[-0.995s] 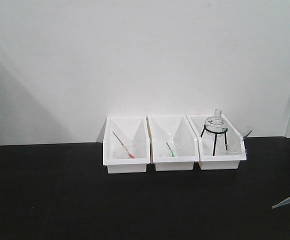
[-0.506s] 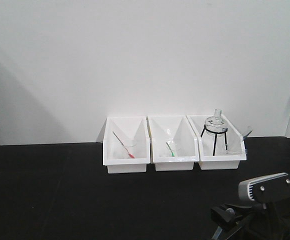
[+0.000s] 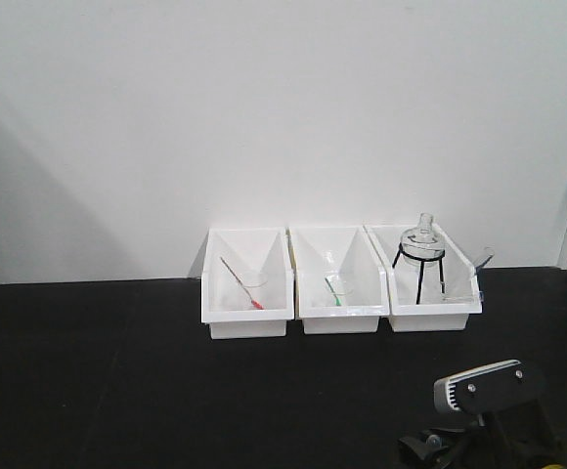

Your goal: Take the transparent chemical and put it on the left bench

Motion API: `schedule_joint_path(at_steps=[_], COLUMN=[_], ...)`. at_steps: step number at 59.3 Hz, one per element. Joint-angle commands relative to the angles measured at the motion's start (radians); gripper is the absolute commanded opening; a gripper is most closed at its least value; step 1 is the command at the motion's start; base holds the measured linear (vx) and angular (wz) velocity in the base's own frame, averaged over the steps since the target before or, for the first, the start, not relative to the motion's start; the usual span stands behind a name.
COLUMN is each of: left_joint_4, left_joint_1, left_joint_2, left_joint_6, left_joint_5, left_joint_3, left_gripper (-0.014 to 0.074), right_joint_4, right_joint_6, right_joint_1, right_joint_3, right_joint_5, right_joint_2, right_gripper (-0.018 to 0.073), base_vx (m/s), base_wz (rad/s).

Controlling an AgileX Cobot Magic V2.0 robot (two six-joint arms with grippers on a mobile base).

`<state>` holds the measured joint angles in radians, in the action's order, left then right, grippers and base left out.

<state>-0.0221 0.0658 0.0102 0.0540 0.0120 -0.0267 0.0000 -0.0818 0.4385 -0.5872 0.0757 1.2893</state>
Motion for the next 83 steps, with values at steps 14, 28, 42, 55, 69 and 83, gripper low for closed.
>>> schedule_joint_path(at_steps=[14,28,42,55,69,83], left_joint_4=[-0.001,-0.001,-0.001,-0.001,-0.001,-0.001], left_joint_1=[0.002,0.002,0.002,0.002,0.002,0.002], left_joint_2=[0.019,0.019,0.019,0.019,0.019,0.019], left_joint_6=[-0.008,-0.008,-0.008,-0.008,-0.008,-0.008], left_joint_5=[-0.078,-0.078,-0.078,-0.078,-0.078,-0.078], left_joint_3=[-0.016,-0.016,-0.016,-0.016,-0.016,-0.016], left_gripper=[-0.0003,-0.0003,-0.0003,-0.0003,-0.0003,-0.0003], right_joint_4=[-0.006,-0.006,-0.006,-0.045,-0.029,0.05], right_joint_6=[0.009,0.01,0.01,0.055,0.071,-0.011], right_joint_1=[0.0,0.0,0.0,0.0,-0.002,0.002], right_joint_3=[-0.031,-0.031,-0.031,-0.031,-0.031,-0.031], right_joint_5=[0.102,0.105,0.067,0.034,0.056,0.099], right_joint_2=[-0.021,-0.086,-0.118,-0.118,-0.118,-0.118], right_gripper=[0.0592,0.0576,0.0524,0.0491,0.0477,0.0442], base_vx=[0.0,0.0,0.0,0.0,0.0,0.0], base_wz=[0.0,0.0,0.0,0.0,0.0,0.0])
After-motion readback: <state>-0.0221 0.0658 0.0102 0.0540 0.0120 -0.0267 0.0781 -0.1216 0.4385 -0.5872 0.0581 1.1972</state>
